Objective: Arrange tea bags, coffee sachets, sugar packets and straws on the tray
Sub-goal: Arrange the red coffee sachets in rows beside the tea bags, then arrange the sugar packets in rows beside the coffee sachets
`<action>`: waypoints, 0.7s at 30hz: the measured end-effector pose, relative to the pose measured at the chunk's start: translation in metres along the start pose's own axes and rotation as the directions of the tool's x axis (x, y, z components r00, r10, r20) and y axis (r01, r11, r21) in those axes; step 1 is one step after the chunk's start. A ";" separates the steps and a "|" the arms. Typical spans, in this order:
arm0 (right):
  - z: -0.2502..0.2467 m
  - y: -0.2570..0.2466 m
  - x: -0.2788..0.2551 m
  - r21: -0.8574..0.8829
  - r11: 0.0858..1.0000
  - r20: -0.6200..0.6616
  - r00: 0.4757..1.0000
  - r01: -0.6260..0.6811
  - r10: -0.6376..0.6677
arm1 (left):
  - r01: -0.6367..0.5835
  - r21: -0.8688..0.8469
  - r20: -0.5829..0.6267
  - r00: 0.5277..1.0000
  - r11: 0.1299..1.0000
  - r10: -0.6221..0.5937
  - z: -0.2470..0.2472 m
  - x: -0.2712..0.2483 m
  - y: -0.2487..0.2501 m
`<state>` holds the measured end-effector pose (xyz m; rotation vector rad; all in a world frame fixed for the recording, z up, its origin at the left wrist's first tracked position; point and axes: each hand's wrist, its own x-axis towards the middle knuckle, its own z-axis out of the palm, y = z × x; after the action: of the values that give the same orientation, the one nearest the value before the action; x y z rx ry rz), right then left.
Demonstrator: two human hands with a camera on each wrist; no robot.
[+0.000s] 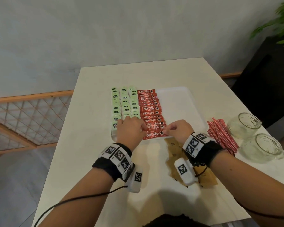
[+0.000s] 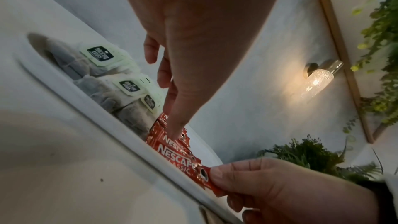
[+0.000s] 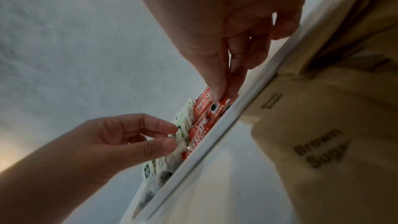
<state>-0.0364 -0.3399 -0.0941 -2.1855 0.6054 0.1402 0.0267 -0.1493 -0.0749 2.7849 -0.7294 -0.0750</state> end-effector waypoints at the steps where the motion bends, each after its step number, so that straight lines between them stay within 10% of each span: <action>1: 0.001 0.000 0.000 -0.016 1.000 -0.004 1.000 -0.007 0.007 | -0.018 0.030 0.008 1.000 0.999 0.018 0.002 0.000 0.002; 21: -0.063 0.014 -0.021 0.061 0.994 -0.080 0.993 0.089 -0.084 | -0.213 -0.015 0.094 0.972 0.977 0.214 -0.002 -0.004 0.019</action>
<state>-0.0681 -0.3879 -0.0574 -2.1579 0.5497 -0.0095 0.0146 -0.1631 -0.0684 2.6944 -1.0464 -0.1693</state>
